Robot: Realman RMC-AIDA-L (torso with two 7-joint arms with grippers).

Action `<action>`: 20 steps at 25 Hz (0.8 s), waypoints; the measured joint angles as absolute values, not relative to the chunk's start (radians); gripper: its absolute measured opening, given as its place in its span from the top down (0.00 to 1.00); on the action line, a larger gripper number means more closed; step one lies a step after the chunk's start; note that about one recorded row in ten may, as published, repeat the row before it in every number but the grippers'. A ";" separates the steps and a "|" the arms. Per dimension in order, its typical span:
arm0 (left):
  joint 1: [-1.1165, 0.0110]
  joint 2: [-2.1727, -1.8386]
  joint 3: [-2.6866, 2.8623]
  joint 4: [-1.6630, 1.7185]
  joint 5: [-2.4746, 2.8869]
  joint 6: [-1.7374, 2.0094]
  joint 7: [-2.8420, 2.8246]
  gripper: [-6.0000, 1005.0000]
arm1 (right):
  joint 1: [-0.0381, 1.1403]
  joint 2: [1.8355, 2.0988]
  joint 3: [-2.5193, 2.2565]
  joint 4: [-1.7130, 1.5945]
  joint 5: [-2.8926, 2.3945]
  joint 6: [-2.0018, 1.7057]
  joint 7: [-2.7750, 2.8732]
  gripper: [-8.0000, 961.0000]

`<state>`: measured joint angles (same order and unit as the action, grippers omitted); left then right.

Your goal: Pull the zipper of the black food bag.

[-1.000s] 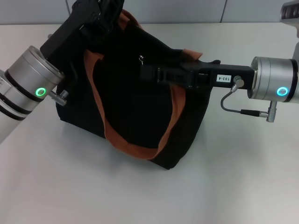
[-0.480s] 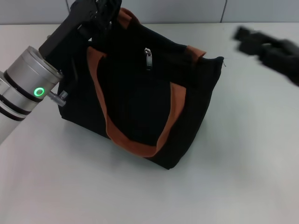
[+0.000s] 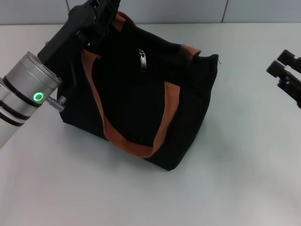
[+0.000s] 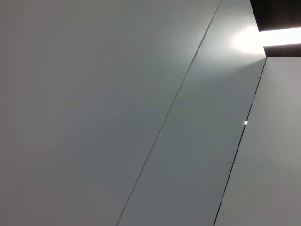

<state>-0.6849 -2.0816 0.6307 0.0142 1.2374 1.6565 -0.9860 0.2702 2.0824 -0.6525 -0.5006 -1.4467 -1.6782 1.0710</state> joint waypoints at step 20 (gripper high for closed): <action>-0.683 -2.082 0.630 -0.001 1.237 1.658 -0.988 0.97 | 0.469 2.080 -0.832 -0.491 -1.571 -1.416 1.024 0.56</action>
